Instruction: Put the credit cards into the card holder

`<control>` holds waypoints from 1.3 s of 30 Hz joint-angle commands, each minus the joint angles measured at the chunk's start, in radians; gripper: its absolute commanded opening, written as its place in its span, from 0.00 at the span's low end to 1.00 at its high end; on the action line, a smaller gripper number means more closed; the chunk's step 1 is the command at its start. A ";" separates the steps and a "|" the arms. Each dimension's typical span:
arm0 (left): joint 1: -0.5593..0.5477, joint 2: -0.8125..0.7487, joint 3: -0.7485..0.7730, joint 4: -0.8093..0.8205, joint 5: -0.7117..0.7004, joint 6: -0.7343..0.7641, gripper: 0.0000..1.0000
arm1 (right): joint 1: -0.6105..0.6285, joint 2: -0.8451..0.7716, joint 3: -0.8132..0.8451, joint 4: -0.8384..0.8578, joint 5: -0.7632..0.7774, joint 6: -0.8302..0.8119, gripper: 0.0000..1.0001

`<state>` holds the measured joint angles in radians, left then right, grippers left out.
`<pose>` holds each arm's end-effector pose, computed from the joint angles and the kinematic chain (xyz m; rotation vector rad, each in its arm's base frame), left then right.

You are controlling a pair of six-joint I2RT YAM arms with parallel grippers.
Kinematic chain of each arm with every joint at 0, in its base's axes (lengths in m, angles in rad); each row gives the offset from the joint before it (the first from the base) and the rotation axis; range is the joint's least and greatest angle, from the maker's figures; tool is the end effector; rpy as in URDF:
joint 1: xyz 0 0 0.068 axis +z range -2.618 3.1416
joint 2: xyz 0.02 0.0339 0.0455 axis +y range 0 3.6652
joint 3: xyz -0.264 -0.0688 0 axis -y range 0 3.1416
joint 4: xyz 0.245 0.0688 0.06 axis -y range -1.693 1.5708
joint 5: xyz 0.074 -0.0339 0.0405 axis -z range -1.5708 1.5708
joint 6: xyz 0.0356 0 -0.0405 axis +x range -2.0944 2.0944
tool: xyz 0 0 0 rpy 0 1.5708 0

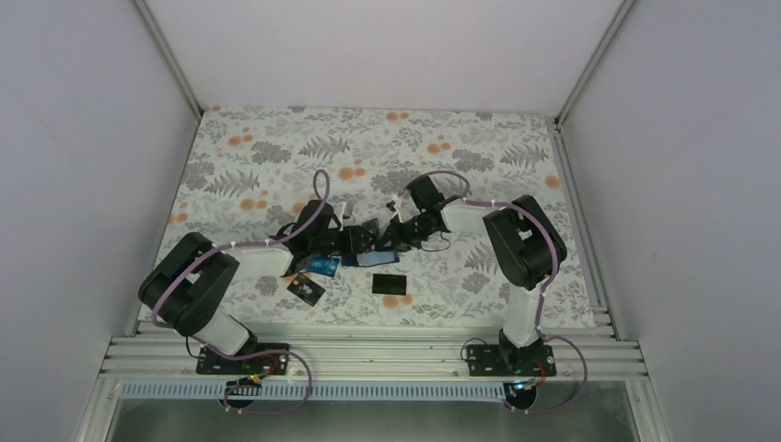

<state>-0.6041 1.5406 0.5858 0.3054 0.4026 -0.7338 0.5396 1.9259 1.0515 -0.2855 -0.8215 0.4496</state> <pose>0.2288 -0.1748 0.1475 0.0875 2.4246 -1.1294 0.2905 0.2044 0.1215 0.3775 -2.7686 -1.3420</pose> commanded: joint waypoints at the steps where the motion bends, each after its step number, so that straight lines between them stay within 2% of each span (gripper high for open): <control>1: 0.027 0.005 -0.056 0.087 -0.002 -0.009 0.50 | -0.024 -0.030 0.024 -0.012 -0.035 -0.042 0.04; 20: 0.087 0.038 -0.125 0.287 0.122 -0.020 0.50 | -0.046 -0.083 0.001 0.040 -0.264 -0.080 0.04; 31: 0.111 0.051 -0.171 0.402 0.164 -0.055 0.40 | -0.045 -0.114 -0.046 0.097 -0.327 -0.068 0.04; 39: 0.136 0.096 -0.188 0.522 0.221 -0.093 0.37 | -0.040 -0.120 -0.086 0.146 -0.367 -0.060 0.04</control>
<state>-0.4858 1.6096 0.4126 0.7261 0.5930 -0.8116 0.4969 1.8500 0.9878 -0.1978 -1.1122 0.3912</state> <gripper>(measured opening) 0.382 0.046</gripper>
